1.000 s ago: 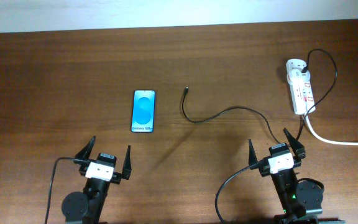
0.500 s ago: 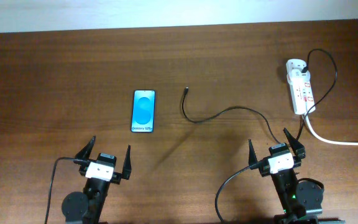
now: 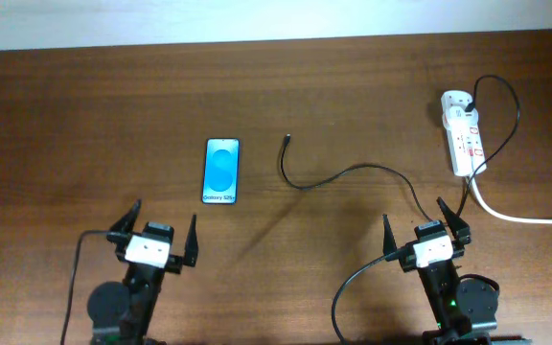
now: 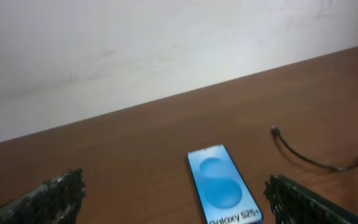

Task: Plug charger to phone and switch on socket
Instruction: 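Move the left gripper forward and down onto the blue phone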

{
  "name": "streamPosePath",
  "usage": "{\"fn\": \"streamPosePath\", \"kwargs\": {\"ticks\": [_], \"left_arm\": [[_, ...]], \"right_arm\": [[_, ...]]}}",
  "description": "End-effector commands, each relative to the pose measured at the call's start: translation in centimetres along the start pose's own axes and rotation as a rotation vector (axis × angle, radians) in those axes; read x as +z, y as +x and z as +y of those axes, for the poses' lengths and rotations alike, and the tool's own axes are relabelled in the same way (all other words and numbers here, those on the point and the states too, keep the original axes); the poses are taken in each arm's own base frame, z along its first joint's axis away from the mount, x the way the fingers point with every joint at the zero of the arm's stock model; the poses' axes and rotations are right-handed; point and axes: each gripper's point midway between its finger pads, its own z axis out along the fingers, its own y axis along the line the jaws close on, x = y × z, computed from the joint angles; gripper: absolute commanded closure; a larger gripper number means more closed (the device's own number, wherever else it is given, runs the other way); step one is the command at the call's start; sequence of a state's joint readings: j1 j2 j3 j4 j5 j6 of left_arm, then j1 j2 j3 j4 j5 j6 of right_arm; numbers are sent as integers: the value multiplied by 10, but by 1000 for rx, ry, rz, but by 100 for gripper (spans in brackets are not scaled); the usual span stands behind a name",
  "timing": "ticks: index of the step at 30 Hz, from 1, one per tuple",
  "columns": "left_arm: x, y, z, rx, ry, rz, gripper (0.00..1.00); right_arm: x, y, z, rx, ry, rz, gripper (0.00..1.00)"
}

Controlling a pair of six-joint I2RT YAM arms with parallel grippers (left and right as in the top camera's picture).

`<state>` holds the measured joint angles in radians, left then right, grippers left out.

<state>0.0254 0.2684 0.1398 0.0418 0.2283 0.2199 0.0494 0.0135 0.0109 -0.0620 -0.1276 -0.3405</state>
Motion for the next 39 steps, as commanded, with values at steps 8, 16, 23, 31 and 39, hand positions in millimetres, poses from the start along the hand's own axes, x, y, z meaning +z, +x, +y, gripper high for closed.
{"fn": "streamPosePath", "kwargs": {"ticks": [8, 16, 23, 31, 39], "left_arm": [[80, -98, 16, -77, 186, 185, 1], [156, -128, 0, -206, 467, 326, 1], [210, -83, 5, -275, 482, 489, 1], [217, -45, 6, -338, 366, 634, 1], [215, 1, -6, -329, -19, 859, 1]], "right_arm": [[0, 1, 1, 7, 0, 0, 2], [0, 1, 1, 7, 0, 0, 2], [0, 1, 1, 7, 0, 0, 2], [0, 1, 1, 7, 0, 0, 2], [0, 1, 1, 7, 0, 0, 2]]}}
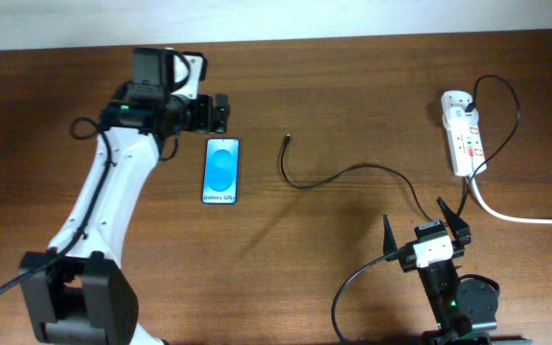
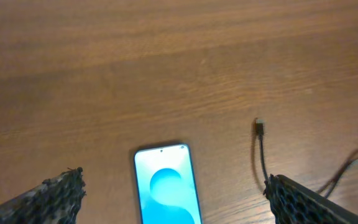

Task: Plug charger to phone and switch on socket
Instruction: 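Move the left gripper forward and down onto the blue phone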

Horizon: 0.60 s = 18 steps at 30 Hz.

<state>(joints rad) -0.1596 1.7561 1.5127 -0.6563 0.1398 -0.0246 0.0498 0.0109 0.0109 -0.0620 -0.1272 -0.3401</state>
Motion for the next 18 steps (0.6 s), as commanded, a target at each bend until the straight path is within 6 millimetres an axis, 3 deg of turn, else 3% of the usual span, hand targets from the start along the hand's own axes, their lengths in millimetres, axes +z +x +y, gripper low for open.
{"fn": "streamPosePath", "kwargs": {"ticks": [1, 4, 9, 12, 15, 18], "left_arm": [[12, 12, 19, -136, -152, 49, 1], [26, 32, 19, -164, -152, 177, 1], [39, 37, 17, -157, -152, 406, 1], [56, 57, 12, -146, -144, 545, 1], [79, 74, 7, -132, -142, 599, 1], [84, 70, 4, -134, -128, 578, 1]], "right_arm": [[0, 2, 1, 7, -1, 2, 2], [0, 2, 1, 7, -1, 2, 2], [0, 2, 1, 7, -1, 2, 2], [0, 2, 1, 7, -1, 2, 2], [0, 2, 1, 7, -1, 3, 2], [0, 2, 1, 7, -1, 3, 2]]}}
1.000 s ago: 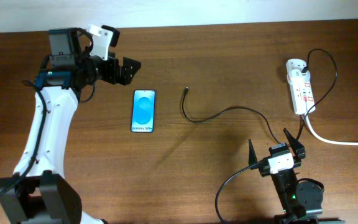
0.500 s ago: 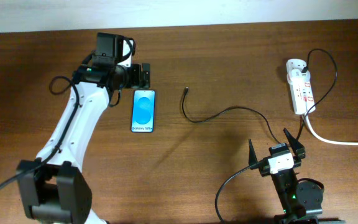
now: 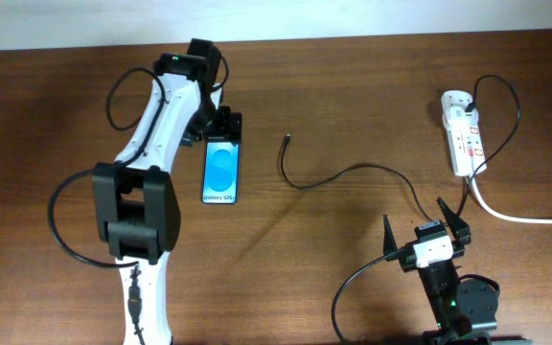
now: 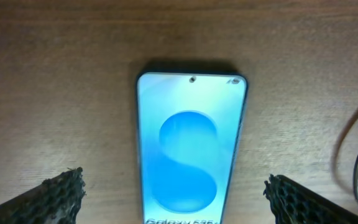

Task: Plug charger to phone and switch on socket
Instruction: 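Move the left gripper forward and down onto the blue phone, then grasp the phone with the left gripper and lift it upright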

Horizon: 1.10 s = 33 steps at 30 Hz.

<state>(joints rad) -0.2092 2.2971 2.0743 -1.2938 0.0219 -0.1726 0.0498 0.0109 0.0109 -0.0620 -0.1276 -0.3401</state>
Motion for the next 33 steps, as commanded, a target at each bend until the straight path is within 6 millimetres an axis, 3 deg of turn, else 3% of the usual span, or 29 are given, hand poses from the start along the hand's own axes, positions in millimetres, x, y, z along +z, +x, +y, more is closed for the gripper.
{"fn": "streamPosePath", "kwargs": {"ticks": [1, 8, 14, 19, 25, 33], "left_arm": [[1, -6, -10, 11, 40, -15, 1], [31, 7, -10, 17, 24, 67, 1], [45, 24, -15, 33, 11, 134, 1], [73, 39, -12, 31, 5, 167, 1], [77, 40, -12, 32, 6, 166, 1], [107, 74, -8, 1, -9, 254, 1]], "right_arm": [[0, 2, 1, 7, -1, 3, 1], [0, 2, 1, 7, -1, 3, 2], [0, 2, 1, 7, -1, 3, 2], [0, 2, 1, 7, -1, 3, 2], [0, 2, 1, 7, -1, 3, 2], [0, 2, 1, 7, -1, 3, 2]]}}
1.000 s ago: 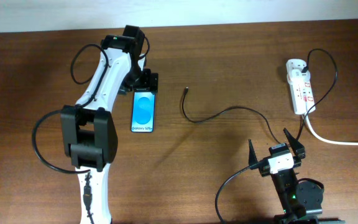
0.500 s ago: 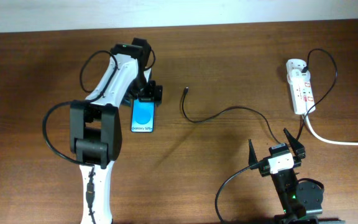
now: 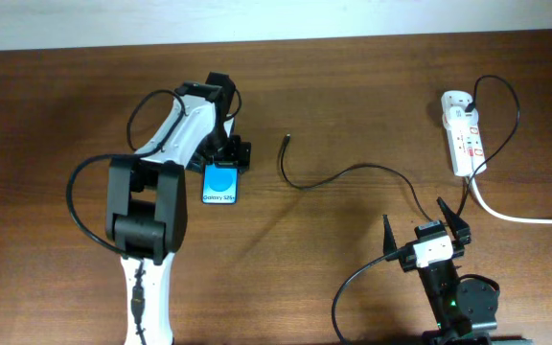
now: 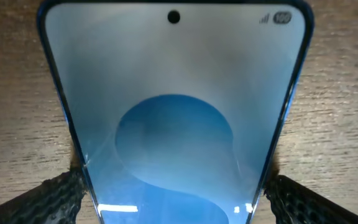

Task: Plug charger to phone and switch on socket
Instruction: 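Grasp the phone with the left gripper and lift it upright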

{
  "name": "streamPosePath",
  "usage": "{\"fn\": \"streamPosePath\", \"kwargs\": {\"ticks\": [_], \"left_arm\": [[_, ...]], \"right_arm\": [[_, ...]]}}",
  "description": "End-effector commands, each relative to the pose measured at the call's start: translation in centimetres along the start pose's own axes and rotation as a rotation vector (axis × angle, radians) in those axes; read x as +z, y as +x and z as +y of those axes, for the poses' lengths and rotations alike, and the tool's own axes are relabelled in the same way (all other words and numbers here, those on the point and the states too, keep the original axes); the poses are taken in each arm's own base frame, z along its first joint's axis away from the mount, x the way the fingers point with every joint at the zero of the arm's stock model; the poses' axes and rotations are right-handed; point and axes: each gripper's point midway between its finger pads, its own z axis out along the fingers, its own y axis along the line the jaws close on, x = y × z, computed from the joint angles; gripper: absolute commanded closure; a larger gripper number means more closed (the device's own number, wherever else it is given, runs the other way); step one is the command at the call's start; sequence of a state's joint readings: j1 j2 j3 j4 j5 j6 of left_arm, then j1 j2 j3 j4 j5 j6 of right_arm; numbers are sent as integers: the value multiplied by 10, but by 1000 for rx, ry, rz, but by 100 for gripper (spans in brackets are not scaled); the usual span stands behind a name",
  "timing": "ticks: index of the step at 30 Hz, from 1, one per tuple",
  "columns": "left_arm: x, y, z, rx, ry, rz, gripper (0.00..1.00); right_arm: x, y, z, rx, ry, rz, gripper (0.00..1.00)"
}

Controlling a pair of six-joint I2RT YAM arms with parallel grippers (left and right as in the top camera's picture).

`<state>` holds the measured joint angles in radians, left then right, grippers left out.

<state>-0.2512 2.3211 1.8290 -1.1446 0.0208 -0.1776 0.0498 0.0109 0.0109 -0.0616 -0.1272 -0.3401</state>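
A blue-screened phone (image 3: 221, 184) lies flat on the brown table, and its upper half fills the left wrist view (image 4: 176, 112). My left gripper (image 3: 222, 153) is low over the phone's top end, open, with one finger (image 4: 55, 193) at each long edge of the phone; whether they touch it cannot be told. The black charger cable (image 3: 343, 172) lies to the right, its loose plug tip (image 3: 287, 140) pointing away. It runs to a white socket strip (image 3: 462, 134) at the far right. My right gripper (image 3: 427, 222) rests open near the front edge.
A thick white mains lead (image 3: 516, 217) runs off the strip to the right edge. The black cable loops above the strip and passes close beside my right gripper. The white wall bounds the table's far edge (image 3: 353, 38).
My left gripper has come down from above the phone's top end to straddle it, so the phone now fills the wrist view. Phone, cable and right arm are where they were.
Both arms first rested at the front edge with jaws open. The left arm was then stretched out beyond the phone, looking down on phone and cable tip. After that it hung over the phone's top end, and now sits low with fingers at its sides.
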Motion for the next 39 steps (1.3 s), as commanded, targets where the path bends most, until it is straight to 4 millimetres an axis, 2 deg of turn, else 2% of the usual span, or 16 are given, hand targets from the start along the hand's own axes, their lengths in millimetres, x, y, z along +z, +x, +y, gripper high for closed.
{"fn": "streamPosePath", "kwargs": {"ticks": [1, 7, 8, 11, 19, 23, 25, 28, 30, 32, 33, 37, 39], "left_arm": [[41, 30, -1, -48, 17, 134, 2], [42, 26, -4, -55, 19, 116, 17], [42, 26, -4, -55, 19, 115, 24], [39, 24, -4, -55, 21, 108, 27], [-23, -9, -12, -55, 44, 22, 28], [-49, -25, -25, -85, 134, -32, 32], [-58, -30, -28, -138, 153, -46, 41], [-65, -37, -44, -140, 248, -64, 62], [-68, -40, -49, -205, 298, -59, 75], [-70, -41, -53, -267, 341, -45, 94], [-72, -41, -55, -302, 374, -34, 100], [-83, -46, -62, -398, 522, 6, 100], [-89, -47, -63, -526, 588, 61, 100]], "right_arm": [[0, 2, 1, 7, -1, 3, 2], [0, 2, 1, 7, -1, 3, 2], [0, 2, 1, 7, -1, 3, 2], [0, 2, 1, 7, -1, 3, 2], [0, 2, 1, 7, -1, 3, 2], [0, 2, 1, 7, -1, 3, 2], [0, 2, 1, 7, -1, 3, 2], [0, 2, 1, 7, -1, 3, 2], [0, 2, 1, 7, -2, 4, 2], [0, 2, 1, 7, -1, 3, 2], [0, 2, 1, 7, -2, 4, 2], [0, 2, 1, 7, -1, 3, 2], [0, 2, 1, 7, -1, 3, 2]]}}
